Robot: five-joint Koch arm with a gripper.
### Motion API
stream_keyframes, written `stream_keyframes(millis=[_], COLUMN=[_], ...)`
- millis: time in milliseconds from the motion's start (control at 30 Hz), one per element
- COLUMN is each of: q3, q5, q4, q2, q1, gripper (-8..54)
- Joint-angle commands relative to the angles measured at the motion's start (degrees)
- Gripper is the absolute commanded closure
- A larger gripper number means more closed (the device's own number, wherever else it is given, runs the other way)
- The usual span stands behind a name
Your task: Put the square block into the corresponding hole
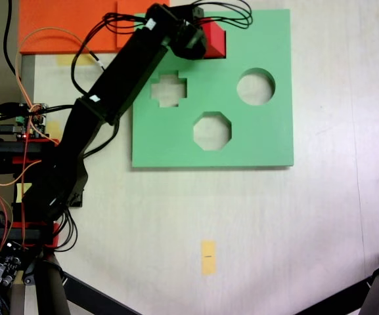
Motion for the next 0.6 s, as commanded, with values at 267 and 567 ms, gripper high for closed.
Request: stream_keyframes(millis=[267,567], q3=[-3.7,-3.7], q5=[1.3,1.3], q4=[-0.6,-5.4], q2=[-1.3,-5.4], q1=[-0.4,-0.4], gripper=[27.3,4.8])
